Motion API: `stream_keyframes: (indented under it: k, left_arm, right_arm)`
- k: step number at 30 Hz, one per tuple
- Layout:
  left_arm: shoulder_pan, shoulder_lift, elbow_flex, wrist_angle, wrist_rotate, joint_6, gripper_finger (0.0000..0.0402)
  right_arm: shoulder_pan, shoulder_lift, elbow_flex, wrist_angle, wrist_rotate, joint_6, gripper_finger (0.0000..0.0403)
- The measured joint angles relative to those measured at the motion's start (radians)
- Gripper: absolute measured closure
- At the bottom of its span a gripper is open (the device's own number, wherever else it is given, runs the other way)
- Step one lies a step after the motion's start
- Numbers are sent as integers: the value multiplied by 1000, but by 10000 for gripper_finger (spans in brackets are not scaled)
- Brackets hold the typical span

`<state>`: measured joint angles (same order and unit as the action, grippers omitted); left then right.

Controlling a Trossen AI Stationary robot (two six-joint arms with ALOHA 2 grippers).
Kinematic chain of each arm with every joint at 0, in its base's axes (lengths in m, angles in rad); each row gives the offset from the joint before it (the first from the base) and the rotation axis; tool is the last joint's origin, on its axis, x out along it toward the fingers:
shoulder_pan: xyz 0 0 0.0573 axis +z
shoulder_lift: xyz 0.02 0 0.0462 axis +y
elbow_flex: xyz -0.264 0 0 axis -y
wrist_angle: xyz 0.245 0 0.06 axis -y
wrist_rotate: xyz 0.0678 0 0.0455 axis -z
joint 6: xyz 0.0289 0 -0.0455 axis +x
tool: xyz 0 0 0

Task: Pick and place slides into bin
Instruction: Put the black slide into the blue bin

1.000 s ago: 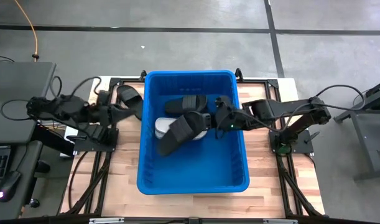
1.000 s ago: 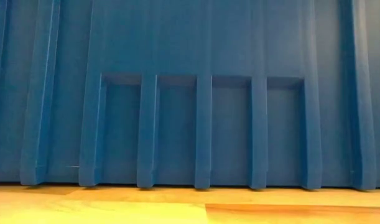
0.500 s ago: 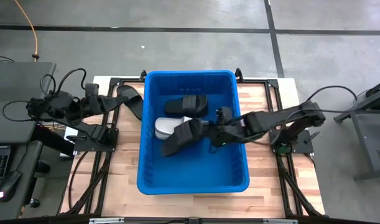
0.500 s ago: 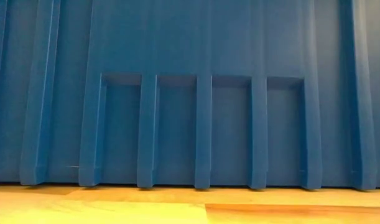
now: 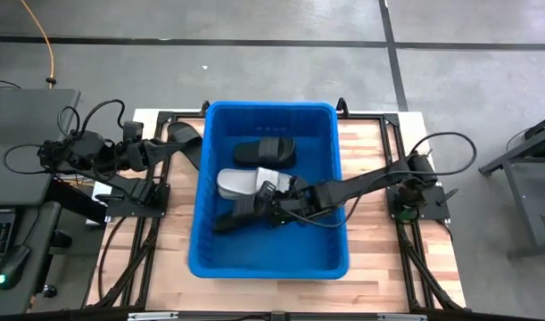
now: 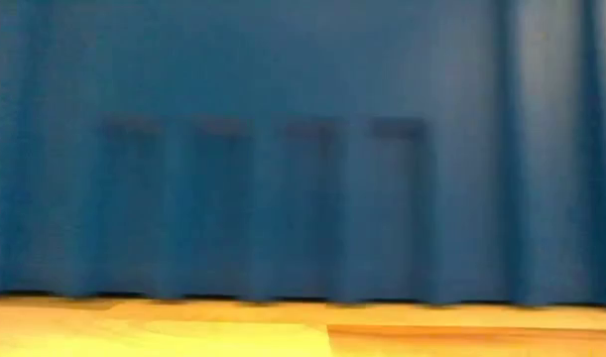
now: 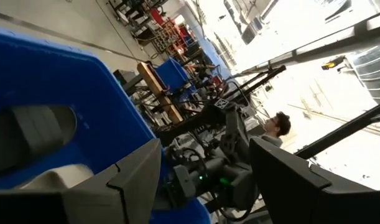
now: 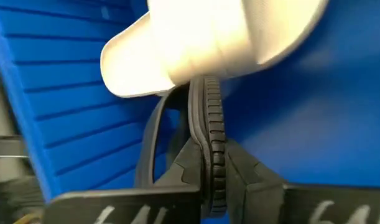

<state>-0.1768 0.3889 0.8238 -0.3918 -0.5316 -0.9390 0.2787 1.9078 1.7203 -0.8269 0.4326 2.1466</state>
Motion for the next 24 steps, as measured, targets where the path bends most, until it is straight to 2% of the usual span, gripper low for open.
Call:
stream_keyframes:
  k: [5,9,13,18,20,24]
  left_arm:
    - [0,0,0,-1,8,3,167]
    - [0,0,0,0,19,6,167]
    - [0,0,0,0,26,17,167]
    - [0,0,0,0,26,24,167]
    - [0,0,0,0,26,38,167]
    - [0,0,0,0,25,43,167]
  right_arm:
    - [32,0,0,31,1,52,400]
    - [65,-21,0,68,137,29,400]
    - [83,-28,0,97,165,52,400]
    - [123,-25,0,22,145,190,400]
    - [138,-24,0,23,137,185,400]
    - [161,-25,1,-34,40,176,400]
